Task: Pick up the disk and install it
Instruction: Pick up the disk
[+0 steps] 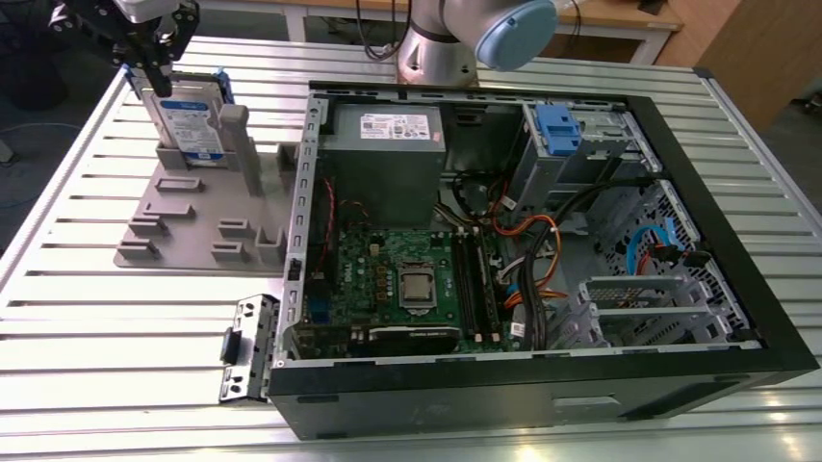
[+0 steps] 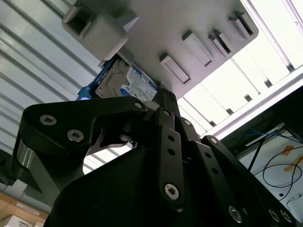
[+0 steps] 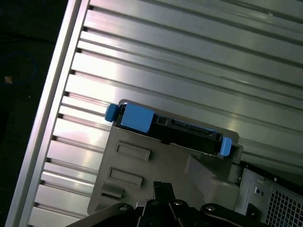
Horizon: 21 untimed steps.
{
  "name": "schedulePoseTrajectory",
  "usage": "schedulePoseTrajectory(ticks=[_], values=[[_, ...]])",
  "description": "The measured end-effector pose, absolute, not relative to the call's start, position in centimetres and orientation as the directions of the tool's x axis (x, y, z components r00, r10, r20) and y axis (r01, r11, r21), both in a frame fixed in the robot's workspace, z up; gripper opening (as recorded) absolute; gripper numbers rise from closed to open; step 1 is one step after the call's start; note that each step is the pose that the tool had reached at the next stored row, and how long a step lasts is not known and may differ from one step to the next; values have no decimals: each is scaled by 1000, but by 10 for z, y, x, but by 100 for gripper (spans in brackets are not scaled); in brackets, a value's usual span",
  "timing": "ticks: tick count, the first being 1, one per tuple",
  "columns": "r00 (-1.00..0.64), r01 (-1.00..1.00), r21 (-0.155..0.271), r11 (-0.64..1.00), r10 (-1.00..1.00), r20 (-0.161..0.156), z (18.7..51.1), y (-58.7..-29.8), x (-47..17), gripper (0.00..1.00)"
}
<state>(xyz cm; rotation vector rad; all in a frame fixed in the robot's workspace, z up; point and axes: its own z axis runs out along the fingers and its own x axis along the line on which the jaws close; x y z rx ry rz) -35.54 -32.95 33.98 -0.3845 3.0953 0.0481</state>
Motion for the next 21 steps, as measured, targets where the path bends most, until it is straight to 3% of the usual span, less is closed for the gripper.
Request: schedulePoseTrajectory(ticks=[21], values=[[-942, -336, 28, 941, -335, -26, 340, -330, -355, 10]])
